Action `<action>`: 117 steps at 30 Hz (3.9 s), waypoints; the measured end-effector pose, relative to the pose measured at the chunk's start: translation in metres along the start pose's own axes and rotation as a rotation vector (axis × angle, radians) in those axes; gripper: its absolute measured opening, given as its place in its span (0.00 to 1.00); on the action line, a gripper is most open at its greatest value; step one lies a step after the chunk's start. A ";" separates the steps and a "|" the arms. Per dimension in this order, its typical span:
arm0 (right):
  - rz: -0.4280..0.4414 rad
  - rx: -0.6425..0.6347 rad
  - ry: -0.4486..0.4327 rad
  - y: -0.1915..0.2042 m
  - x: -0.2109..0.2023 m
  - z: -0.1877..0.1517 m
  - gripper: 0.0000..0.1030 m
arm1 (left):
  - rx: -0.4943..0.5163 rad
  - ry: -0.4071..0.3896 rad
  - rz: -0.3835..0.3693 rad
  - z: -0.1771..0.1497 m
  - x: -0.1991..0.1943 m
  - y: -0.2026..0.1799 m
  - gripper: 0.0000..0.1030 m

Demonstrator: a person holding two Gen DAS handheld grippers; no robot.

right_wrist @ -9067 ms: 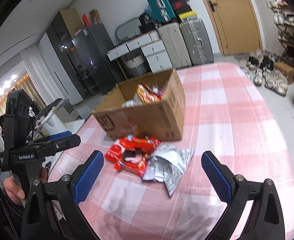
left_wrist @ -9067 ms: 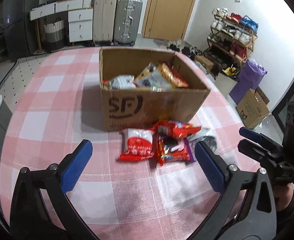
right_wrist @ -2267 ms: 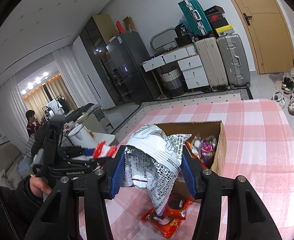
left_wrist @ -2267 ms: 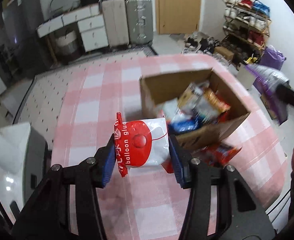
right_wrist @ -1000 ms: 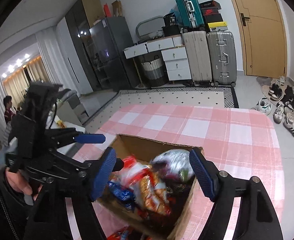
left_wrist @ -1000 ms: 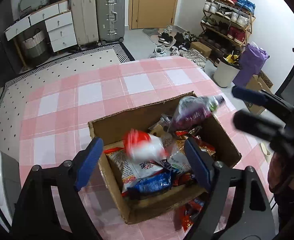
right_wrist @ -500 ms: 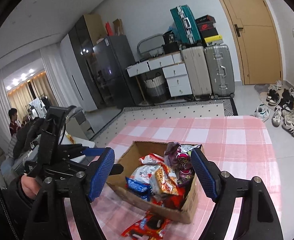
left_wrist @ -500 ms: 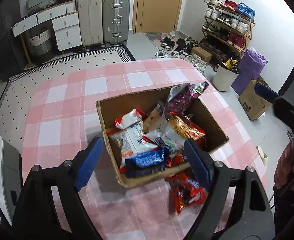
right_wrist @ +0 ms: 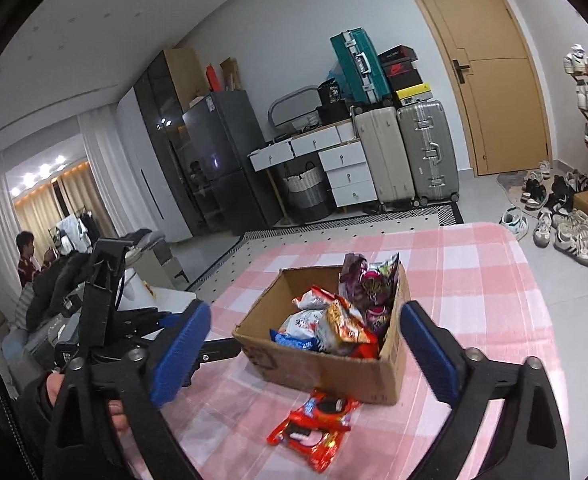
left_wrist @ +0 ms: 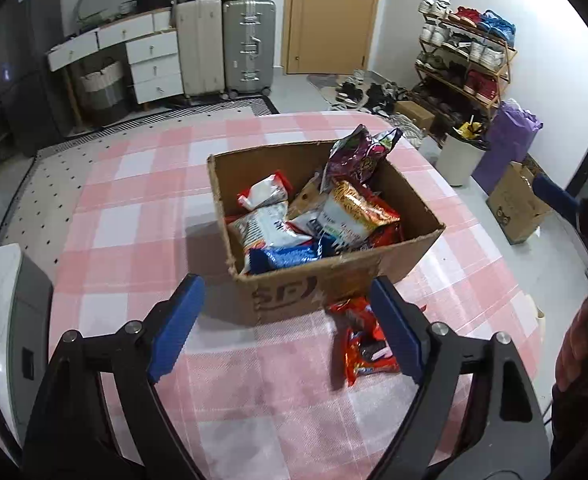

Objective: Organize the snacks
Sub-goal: 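Withdraw both grippers from the box toward the red Oreo pack, then close the right gripper on the red Oreo pack and lift it, then hold the Oreo pack with the right gripper while the left gripper grasps the other red Oreo pack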

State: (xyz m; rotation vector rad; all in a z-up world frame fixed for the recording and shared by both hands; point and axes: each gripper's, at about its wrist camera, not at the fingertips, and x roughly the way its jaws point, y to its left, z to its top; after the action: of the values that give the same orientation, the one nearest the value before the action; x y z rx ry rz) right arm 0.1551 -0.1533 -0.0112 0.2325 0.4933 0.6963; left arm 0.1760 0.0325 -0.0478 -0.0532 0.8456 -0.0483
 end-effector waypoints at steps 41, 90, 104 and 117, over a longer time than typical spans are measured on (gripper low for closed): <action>-0.030 0.161 0.337 -0.042 0.129 -0.111 0.98 | -0.231 0.064 -0.021 -0.098 0.083 0.047 0.99; 0.051 0.294 0.173 -0.079 0.029 -0.133 0.46 | 0.042 0.283 -0.041 -0.090 0.133 -0.061 0.99; 0.046 0.308 0.164 -0.088 0.020 -0.134 0.46 | 0.086 0.235 -0.055 -0.086 0.114 -0.059 0.45; 0.055 0.249 0.143 -0.061 0.012 -0.116 0.46 | 0.044 0.138 -0.071 -0.077 0.040 -0.019 0.45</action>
State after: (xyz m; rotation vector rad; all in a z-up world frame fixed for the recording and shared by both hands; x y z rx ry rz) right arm 0.1384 -0.1857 -0.1371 0.4326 0.7138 0.7077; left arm 0.1449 0.0087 -0.1271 -0.0386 0.9802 -0.1381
